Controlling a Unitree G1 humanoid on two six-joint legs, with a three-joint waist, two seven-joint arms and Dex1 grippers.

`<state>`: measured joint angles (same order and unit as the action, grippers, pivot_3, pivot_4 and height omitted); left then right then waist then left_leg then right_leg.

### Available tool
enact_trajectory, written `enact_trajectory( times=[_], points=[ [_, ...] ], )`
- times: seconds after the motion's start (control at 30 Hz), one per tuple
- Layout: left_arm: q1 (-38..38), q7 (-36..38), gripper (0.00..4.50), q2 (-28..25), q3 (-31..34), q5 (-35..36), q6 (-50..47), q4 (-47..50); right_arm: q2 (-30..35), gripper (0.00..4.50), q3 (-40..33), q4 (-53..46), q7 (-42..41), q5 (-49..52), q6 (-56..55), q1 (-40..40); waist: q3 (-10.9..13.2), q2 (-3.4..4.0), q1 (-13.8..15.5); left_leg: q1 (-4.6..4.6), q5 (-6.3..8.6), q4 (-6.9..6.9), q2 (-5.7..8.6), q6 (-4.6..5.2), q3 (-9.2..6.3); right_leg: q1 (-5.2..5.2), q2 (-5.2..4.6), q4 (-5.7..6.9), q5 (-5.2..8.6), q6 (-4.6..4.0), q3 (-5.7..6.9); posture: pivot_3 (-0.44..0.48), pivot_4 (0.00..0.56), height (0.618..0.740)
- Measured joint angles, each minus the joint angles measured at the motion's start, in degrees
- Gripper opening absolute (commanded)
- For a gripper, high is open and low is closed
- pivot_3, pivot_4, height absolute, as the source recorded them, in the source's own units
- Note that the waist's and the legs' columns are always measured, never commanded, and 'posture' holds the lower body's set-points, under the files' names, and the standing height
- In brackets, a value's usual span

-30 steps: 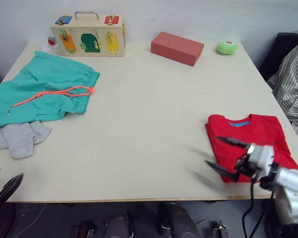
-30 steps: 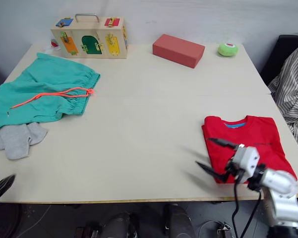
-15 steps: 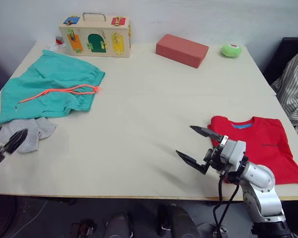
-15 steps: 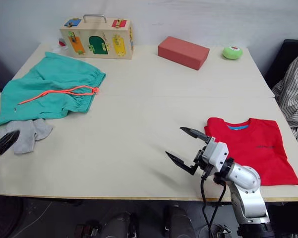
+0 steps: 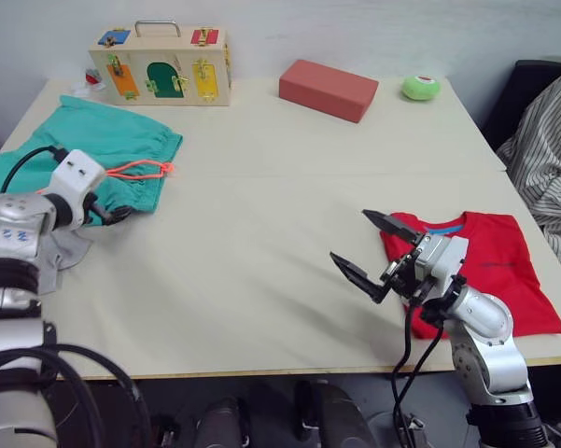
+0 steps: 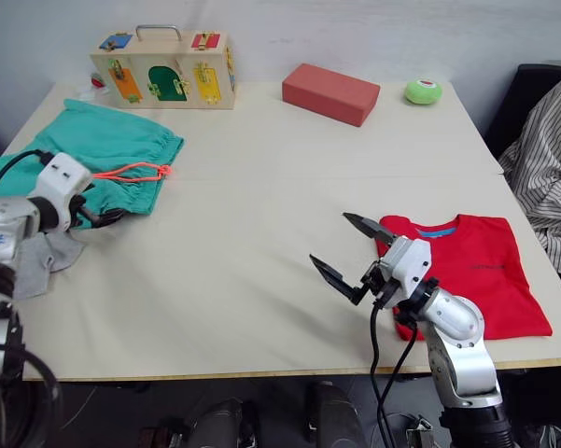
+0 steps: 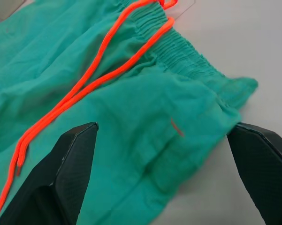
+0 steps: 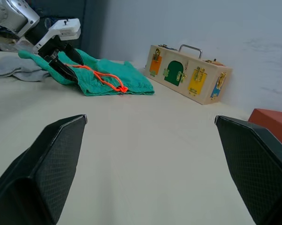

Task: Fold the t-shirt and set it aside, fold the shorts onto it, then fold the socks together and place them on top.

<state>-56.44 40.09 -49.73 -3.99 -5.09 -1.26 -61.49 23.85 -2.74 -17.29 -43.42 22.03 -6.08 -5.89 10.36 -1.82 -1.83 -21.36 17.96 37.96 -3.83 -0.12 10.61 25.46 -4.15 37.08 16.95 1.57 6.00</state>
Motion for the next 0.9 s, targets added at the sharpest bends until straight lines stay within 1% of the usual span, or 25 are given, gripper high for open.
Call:
enact_trajectory(
  times=[0.07,0.17,0.27,0.37,0.5,0.53,0.67,0.7,0.8,0.9],
  points=[
    [-2.84,0.1,2.88,0.65,-1.57,-2.23,0.75,-4.49,-0.31,4.5,0.06,-0.04,0.98,-0.2,0.1,-0.16,0.0,0.0,-0.03,0.04,-0.01,0.0,-0.03,-0.03,0.09,0.04,0.05,0.03,0.0,0.0,-0.06,0.0,0.15,0.74],
    [-5.11,-0.53,1.91,1.79,-1.93,-3.99,1.74,-9.46,-0.31,4.5,0.06,-0.11,1.79,-0.57,0.32,-0.17,0.03,-0.06,0.12,0.05,-0.01,0.05,-0.05,-0.03,0.12,0.04,0.06,0.05,0.01,0.0,-0.06,0.0,0.15,0.74],
    [-7.45,-0.47,0.96,2.53,-1.07,-4.01,3.44,-11.46,-0.26,4.5,0.02,-0.16,2.32,-0.74,0.32,-0.05,0.15,-0.29,0.28,0.03,-0.01,0.13,-0.09,-0.03,0.11,0.04,0.03,0.11,0.01,0.0,-0.06,0.0,0.15,0.74],
    [-10.18,0.92,0.02,3.35,1.38,-2.81,5.88,-11.62,-0.17,4.5,0.0,-0.17,2.6,-1.14,0.28,0.23,0.19,-0.36,0.44,0.02,-0.02,0.15,-0.09,-0.01,0.11,0.04,-0.05,0.16,0.02,0.0,-0.05,0.0,0.15,0.74],
    [-13.68,4.14,0.02,5.93,4.29,-0.69,10.61,-11.58,-0.14,4.5,-0.01,-0.17,2.79,-1.27,0.19,0.51,0.19,-0.38,0.55,0.02,-0.03,0.21,-0.01,0.02,0.11,0.04,-0.08,0.26,0.03,0.02,-0.05,0.0,0.15,0.74],
    [-14.63,6.05,0.02,6.98,4.77,-0.26,11.51,-11.57,-0.03,4.5,-0.02,-0.17,2.8,-1.29,0.18,0.53,0.19,-0.38,0.56,0.01,-0.03,0.23,0.03,0.02,0.13,0.04,-0.05,0.28,0.03,0.03,-0.04,0.0,0.15,0.74],
    [-17.14,18.79,0.02,11.51,4.37,0.81,12.73,-9.81,0.6,4.5,-0.15,-0.23,2.81,-1.32,0.16,0.81,0.2,-0.39,0.41,0.02,-0.03,0.26,0.06,0.02,0.49,0.03,0.3,0.34,0.05,0.06,-0.06,0.0,0.15,0.74],
    [-17.18,22.87,0.02,12.91,3.9,1.23,12.39,-8.29,0.82,4.5,-0.25,-0.26,2.81,-1.32,0.17,1.05,0.2,-0.38,0.37,0.02,-0.03,0.26,0.04,0.02,0.6,0.04,0.35,0.35,0.06,0.06,-0.08,0.0,0.15,0.74],
    [-17.07,31.54,0.02,16.43,2.34,2.01,9.97,-3.63,1.53,4.5,-0.48,-0.33,2.82,-1.31,0.23,1.68,0.2,-0.39,0.22,0.04,-0.05,0.29,0.0,-0.02,0.63,0.04,0.46,0.34,0.08,0.08,-0.18,0.0,0.15,0.74],
    [-13.07,38.92,0.02,19.66,0.15,4.32,4.49,7.62,2.55,4.5,-1.5,-0.53,2.87,-1.28,0.57,2.04,0.21,-0.36,0.01,0.28,-0.05,0.25,-0.04,-0.06,0.56,0.04,0.51,0.49,0.15,0.09,-0.6,0.0,0.15,0.74]
  ],
)
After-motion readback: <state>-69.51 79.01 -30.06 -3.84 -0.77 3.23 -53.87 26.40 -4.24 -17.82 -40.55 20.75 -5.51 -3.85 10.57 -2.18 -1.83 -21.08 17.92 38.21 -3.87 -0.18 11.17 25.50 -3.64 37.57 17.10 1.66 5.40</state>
